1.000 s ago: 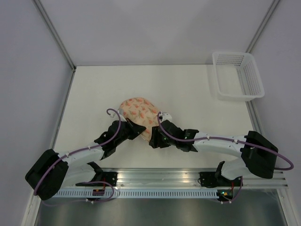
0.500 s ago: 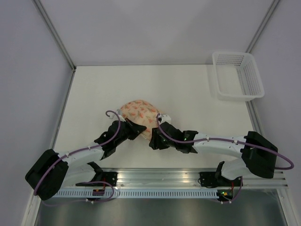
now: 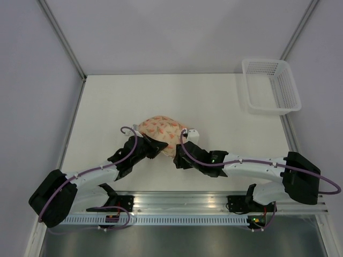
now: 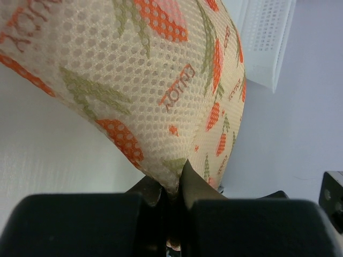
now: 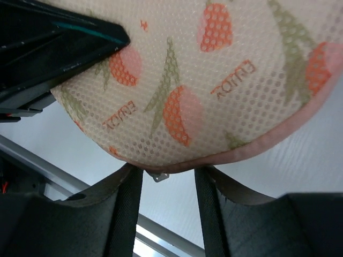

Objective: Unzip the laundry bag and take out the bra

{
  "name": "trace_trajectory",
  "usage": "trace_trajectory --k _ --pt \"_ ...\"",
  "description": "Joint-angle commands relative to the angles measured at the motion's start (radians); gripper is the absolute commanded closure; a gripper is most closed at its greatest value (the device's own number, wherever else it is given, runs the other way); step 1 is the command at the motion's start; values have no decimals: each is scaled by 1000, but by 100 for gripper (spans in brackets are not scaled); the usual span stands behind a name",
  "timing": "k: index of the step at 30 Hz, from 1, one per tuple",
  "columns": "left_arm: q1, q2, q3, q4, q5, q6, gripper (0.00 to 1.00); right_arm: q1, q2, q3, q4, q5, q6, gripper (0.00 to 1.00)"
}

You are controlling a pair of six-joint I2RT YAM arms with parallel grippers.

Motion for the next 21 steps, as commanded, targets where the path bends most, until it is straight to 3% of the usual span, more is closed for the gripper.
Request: trace_trajectory --k 1,6,9,10,12,17,21 --pt "-5 -5 29 -14 16 -53 98 7 -57 22 -18 116 -1 52" --pt "-5 4 28 -9 21 -59 98 10 -82 0 3 128 -16 64" --pt "-7 15 32 -2 29 -61 98 10 -89 -21 31 114 -15 79" --pt "-7 21 35 -3 29 -61 98 10 -91 -24 41 111 -13 90" --pt "-7 24 38 -2 33 -63 98 10 -94 -29 41 108 -11 100" --pt "-7 19 35 0 36 -43 98 9 -106 -26 -11 126 -11 100" --pt "-5 1 41 24 67 32 98 10 -109 -10 -159 159 2 100"
